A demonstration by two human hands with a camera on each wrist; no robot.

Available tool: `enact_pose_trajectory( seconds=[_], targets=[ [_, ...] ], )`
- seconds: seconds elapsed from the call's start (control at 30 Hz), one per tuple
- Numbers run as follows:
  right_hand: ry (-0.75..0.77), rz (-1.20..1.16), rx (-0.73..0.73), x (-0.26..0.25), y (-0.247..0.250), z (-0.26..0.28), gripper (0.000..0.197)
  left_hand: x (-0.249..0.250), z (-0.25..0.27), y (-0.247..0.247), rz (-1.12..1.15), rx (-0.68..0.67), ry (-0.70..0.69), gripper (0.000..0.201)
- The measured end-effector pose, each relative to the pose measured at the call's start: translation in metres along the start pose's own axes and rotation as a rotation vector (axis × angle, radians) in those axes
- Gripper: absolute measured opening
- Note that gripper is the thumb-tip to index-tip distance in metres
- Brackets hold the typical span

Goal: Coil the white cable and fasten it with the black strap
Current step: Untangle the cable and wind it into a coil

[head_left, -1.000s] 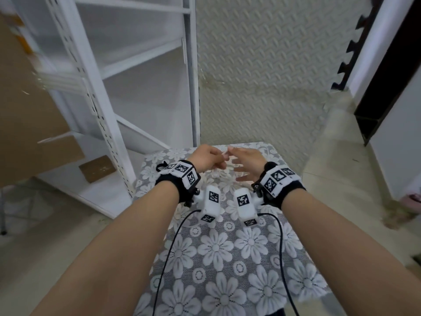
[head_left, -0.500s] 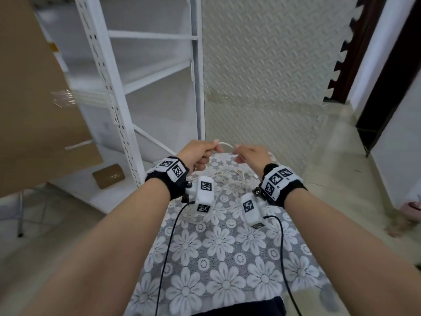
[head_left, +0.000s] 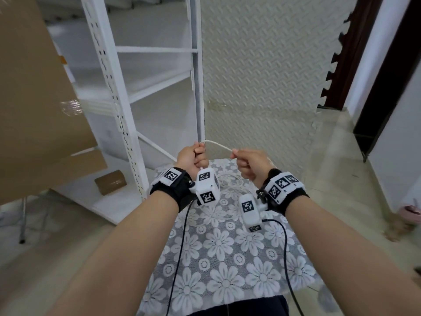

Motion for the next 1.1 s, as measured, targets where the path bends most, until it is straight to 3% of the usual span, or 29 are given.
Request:
enact_pose_trajectory(
  seconds=[0.2, 0.47, 0.7, 0.83, 1.1],
  targets=[
    [-0.072, -0.097, 0.012, 0.007, 0.005, 0.007, 0.031, -0.007, 0.000, 0.007, 0.253, 0.002, -0.067, 0.041],
    [-0.005, -0.233, 0.171, 0.012, 0.017, 0.003, 0.027, -0.012, 0.003, 0.011, 0.147, -0.015, 0.009, 0.029],
    [0.039, -0.369, 0.124, 0.014, 0.008, -0.004, 0.023, -0.018, -0.004, 0.012, 0.170, -0.043, 0.046, 0.042],
    [0.028, -0.493, 0.091, 0.017, -0.002, -0.010, 0.024, -0.026, -0.006, 0.010, 0.179, -0.061, 0.034, 0.031],
    [0.059, -0.418, 0.097, 0.023, -0.003, -0.009, 0.023, -0.033, -0.010, 0.011, 0.203, -0.064, 0.104, 0.038]
  ],
)
Point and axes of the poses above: each hand's wrist, its own z-axis away from the middle knuckle, its own y-axis out of the back of the hand, x = y × z, the point moved 3 cm from there along -z, towards the middle knuckle, and after that the axes turned 4 degrees about z, right-handed, at the moved point
